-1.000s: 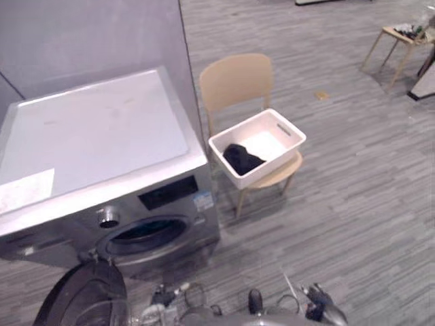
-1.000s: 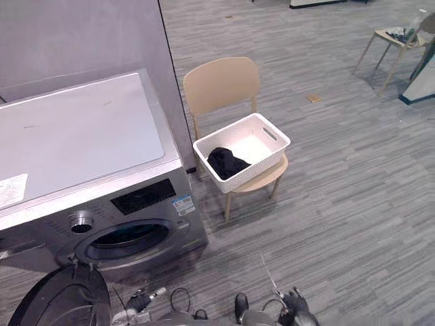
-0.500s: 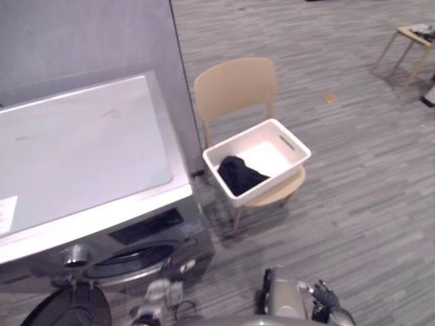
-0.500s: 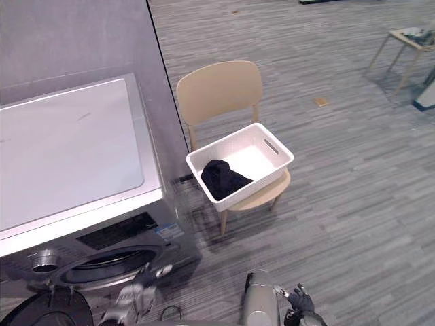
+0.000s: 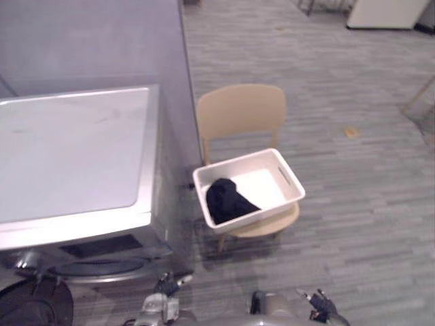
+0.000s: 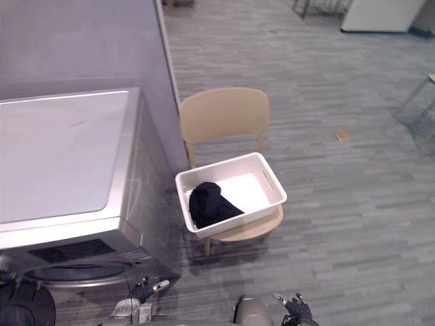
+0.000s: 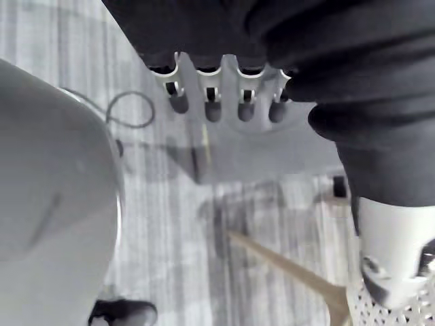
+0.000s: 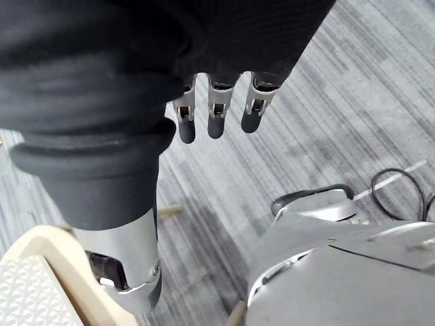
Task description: Pick up the laundry basket with both hands and put the clothes into the washing machine.
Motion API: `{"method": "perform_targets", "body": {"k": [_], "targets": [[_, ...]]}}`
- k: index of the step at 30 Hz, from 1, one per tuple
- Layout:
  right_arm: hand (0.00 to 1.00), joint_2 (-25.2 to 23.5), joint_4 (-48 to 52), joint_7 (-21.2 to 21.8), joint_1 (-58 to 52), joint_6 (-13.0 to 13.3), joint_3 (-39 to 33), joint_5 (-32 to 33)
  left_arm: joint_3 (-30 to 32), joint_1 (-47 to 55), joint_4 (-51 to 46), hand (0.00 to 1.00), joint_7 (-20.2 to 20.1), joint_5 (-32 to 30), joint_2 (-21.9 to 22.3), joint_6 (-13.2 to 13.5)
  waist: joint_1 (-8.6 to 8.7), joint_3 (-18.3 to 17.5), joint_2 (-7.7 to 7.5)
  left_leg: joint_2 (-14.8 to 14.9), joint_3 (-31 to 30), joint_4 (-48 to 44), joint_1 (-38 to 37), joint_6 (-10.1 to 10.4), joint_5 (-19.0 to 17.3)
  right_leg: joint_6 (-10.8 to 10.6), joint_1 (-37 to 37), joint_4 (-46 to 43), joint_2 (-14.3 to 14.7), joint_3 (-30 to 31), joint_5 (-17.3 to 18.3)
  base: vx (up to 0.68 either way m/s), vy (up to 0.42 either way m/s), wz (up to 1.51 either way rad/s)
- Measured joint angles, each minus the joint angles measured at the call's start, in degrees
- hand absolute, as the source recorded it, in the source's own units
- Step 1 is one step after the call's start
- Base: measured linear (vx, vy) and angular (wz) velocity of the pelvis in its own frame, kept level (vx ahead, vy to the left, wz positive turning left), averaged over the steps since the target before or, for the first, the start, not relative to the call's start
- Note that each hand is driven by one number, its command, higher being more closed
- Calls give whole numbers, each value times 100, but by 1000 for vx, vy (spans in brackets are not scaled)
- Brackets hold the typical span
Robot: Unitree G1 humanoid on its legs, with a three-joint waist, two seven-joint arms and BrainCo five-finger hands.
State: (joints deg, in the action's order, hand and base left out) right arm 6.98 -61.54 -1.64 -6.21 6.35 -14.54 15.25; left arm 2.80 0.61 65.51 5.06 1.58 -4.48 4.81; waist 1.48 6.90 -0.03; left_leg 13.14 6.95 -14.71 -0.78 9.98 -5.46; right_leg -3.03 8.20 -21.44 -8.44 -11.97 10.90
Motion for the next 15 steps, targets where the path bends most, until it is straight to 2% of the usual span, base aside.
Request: {"method": "perform_targets", "body": {"k": [1, 2, 4, 8, 11, 12, 14, 15], "targets": [[0, 91, -3, 25, -29, -6, 5, 0, 0, 42, -17, 0, -7, 1, 45, -7, -41, -62, 134, -180, -38, -134, 189, -11, -186, -15, -3, 86, -60, -53, -2, -19, 66, 56], [0, 112, -2, 34, -43, -7, 17, 0, 7, 65, -16, 0, -19, 18, 68, -29, -64, -87, 203, -275, 14, -173, 273, -104, -296, -30, -12, 125, -63, -75, -7, -9, 100, 94], [0, 110, -5, 65, -89, -30, 248, 1, 31, 139, -21, 0, -6, 12, 88, -48, -72, -147, 299, -444, -71, 281, 94, -320, -398, -202, -111, 160, -46, 45, 0, -1, 106, 89], [0, -97, 1, 83, 60, 13, 430, 27, 166, 145, -22, 0, -8, 0, 75, -50, -104, -330, 131, -670, -250, 564, 36, -416, -310, -212, -282, 469, -83, 265, -116, 24, 95, 34], [0, -251, -2, 103, 73, 9, 449, 56, 108, 65, 19, 0, -14, -14, -16, -55, -79, -345, -130, -830, -268, 651, -17, -455, -338, -381, -276, 327, -262, 278, -24, 75, 73, 7], [0, -256, -2, 112, 51, 6, 449, 54, -16, 22, 30, 0, -8, -11, -50, -59, -60, -293, -252, -908, -300, 683, -30, -536, -386, -474, -264, 157, -353, 295, -1, 91, 82, 4], [0, -264, 10, 123, -4, -4, 511, 67, -132, -31, 35, 0, -3, -9, -115, -59, -58, -225, -308, -975, -238, 764, -240, -628, -467, -677, 137, -858, -450, 669, -91, 46, 80, -9], [0, -276, 80, 155, 6, -4, 528, 101, -236, -40, 36, 0, -7, -17, -185, -62, -42, -159, -382, -1020, -237, 783, -409, -657, -499, -792, 403, -1588, -479, 943, -287, 111, 94, 0]]}}
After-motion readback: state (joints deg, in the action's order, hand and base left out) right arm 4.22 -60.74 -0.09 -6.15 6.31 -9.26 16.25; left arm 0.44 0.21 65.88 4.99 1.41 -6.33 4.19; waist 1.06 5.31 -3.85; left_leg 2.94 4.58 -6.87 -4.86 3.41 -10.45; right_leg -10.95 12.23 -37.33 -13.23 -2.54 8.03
